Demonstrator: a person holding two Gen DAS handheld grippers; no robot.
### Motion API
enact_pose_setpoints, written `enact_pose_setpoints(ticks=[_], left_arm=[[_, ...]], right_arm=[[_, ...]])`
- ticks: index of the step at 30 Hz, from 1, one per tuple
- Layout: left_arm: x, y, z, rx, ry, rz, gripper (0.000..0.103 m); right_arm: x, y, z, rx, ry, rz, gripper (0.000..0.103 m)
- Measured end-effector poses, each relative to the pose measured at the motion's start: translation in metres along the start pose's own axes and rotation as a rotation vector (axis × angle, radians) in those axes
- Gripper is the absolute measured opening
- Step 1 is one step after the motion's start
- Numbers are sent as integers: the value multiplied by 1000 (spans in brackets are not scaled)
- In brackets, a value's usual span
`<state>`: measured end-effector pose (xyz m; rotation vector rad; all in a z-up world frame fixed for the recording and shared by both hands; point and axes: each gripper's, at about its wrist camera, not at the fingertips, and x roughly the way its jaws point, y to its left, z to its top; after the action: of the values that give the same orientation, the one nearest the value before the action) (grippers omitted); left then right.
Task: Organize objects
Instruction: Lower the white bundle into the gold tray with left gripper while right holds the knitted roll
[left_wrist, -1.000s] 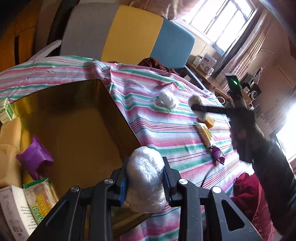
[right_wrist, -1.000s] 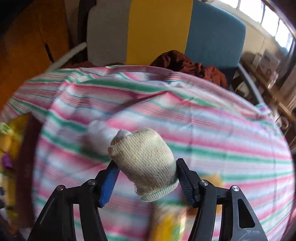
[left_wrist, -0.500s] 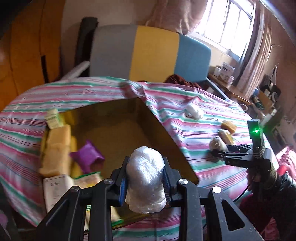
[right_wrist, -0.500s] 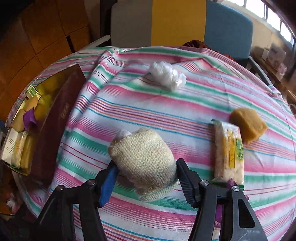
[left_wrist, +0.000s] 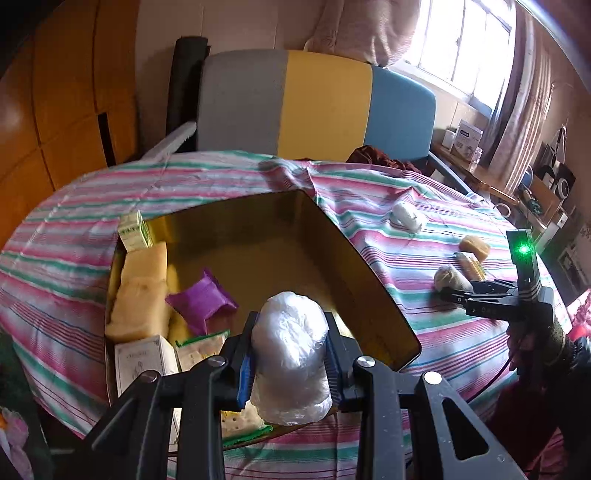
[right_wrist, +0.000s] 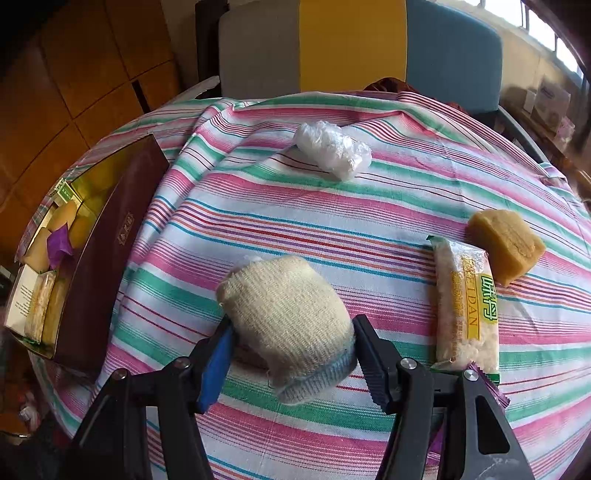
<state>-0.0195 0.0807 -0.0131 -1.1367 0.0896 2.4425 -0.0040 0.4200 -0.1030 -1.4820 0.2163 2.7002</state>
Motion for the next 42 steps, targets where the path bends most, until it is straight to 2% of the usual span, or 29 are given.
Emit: enact_pose_setpoints(ticks=[4,8,11,12,18,21,25,26,29,31,33,36,38,42], left_arm=[[-9,29,1,-74,-11,-30,31],[-21,73,4,-207,-46,15,31],[-18,105,8,-331,-20,-8,31],[-16,108,11,-343,-15,-19,31],[16,93,46,-229,-3,-35,31],[51,92,69,-195,54,-12,31],[102,103,93,-206,145,19,31],[110,106,95,-209,149,41,31],[137,114,101,-177,190,86,31],[155,120,102,-186,233,74,32],[167,122,100,-177,252,102,35],[170,123,98,-161,257,155,42],[166,125,98,-175,255,144,43],[140,123,99,-167,198,156,43]], right_arm=[[1,0,0,-5,4,3,63],[1,0,0,-8,6,1,63],[1,1,0,-16,9,-5,63],[1,2,0,-16,9,-6,63],[1,1,-1,-15,10,-8,63],[1,1,-1,-15,13,-10,64],[7,-1,-3,-14,41,-40,61],[6,-1,-2,-11,36,-38,57],[5,-5,-1,5,33,-32,56],[5,-4,-1,3,33,-32,55],[5,-4,0,7,33,-30,55],[5,-4,0,13,32,-26,56],[5,-5,0,20,31,-22,56],[3,-8,2,43,18,-10,58]])
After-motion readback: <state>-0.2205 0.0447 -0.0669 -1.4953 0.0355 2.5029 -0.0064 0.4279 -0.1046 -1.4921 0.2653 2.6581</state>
